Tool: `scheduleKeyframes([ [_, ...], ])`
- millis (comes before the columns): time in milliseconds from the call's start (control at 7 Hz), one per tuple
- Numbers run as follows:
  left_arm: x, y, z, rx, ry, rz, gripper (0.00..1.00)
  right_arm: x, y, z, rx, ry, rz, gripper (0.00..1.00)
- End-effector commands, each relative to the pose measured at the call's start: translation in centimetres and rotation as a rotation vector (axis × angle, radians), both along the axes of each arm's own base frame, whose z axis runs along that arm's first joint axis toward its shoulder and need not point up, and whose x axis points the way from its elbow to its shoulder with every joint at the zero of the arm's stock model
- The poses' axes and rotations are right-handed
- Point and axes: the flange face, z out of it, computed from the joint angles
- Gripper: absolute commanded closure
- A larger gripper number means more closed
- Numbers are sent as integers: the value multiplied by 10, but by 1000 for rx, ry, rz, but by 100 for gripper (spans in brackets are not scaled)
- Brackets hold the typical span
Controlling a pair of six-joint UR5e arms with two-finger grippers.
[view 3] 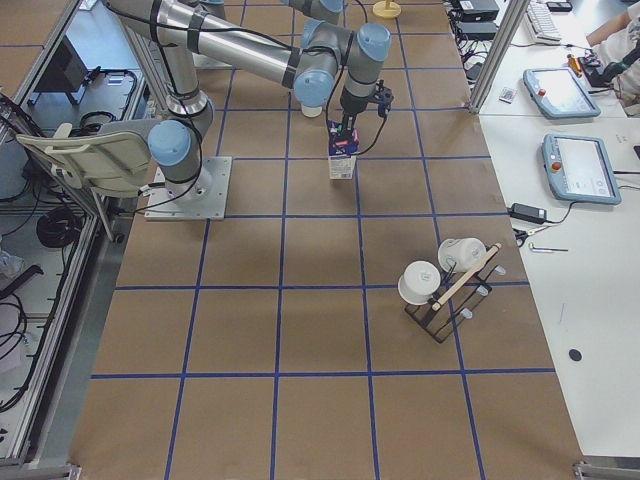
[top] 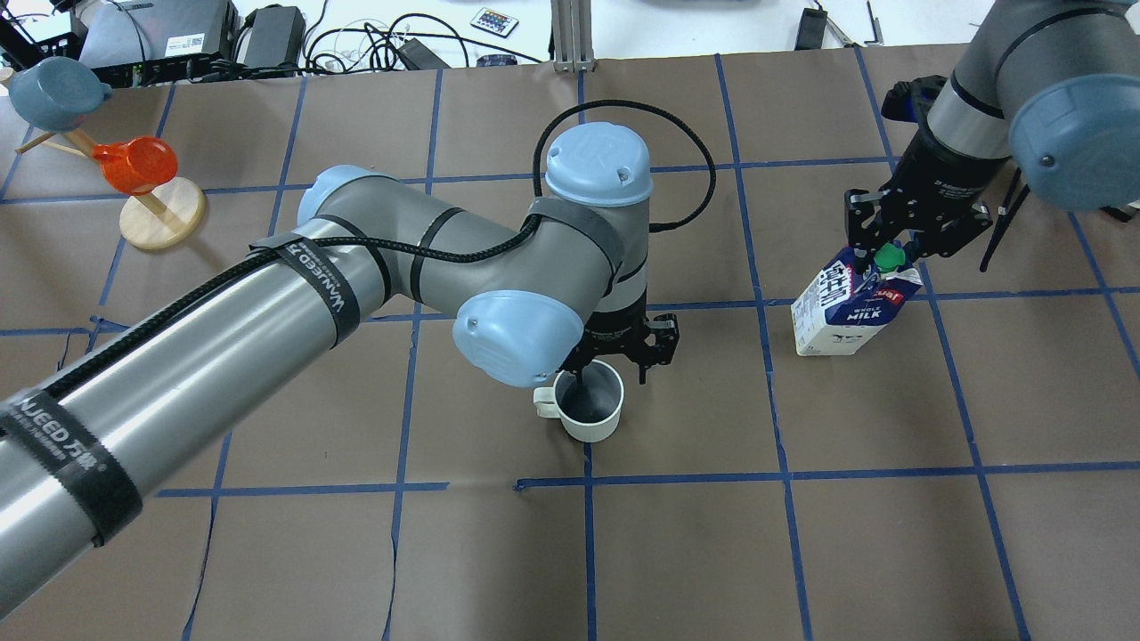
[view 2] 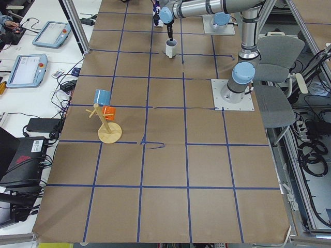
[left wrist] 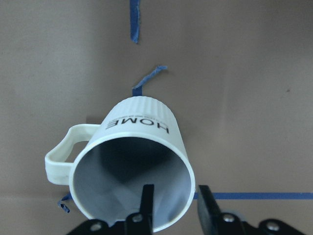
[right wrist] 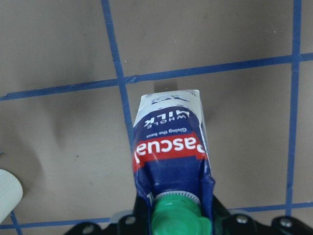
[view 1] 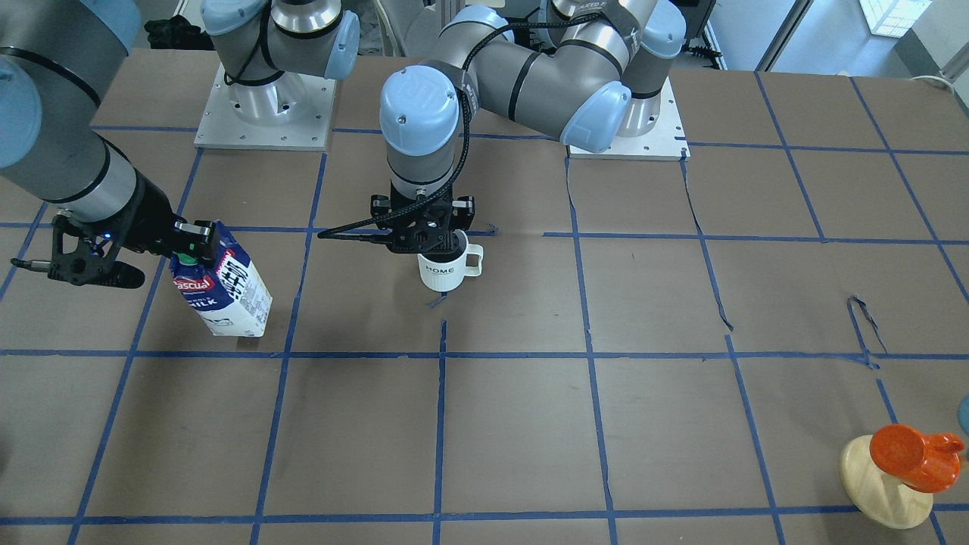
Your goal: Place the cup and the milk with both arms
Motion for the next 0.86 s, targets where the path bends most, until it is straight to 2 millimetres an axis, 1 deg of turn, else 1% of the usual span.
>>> scheduleKeyframes([
  [0, 33, -4, 63, -40, 1, 46, 0, 58, 9, 1, 9, 12, -28, 66],
  [143, 65, -8, 95, -84, -5, 58, 0, 80, 14, 1, 11, 17, -37, 66],
  [286, 96, -6, 119, -104, -12, 51, 0, 105, 21, -1, 11, 25, -41, 66],
  [429, 128, -4, 143, -131, -30, 48, 0, 125, 28, -2, 16, 32, -50, 66],
  [571, 160, -7, 161, -161, -26, 9, 0, 141, 34, 0, 18, 12, -44, 66],
  [714, 186, -15, 173, -183, -32, -40, 0, 157, 41, -2, 24, 17, -49, 66],
])
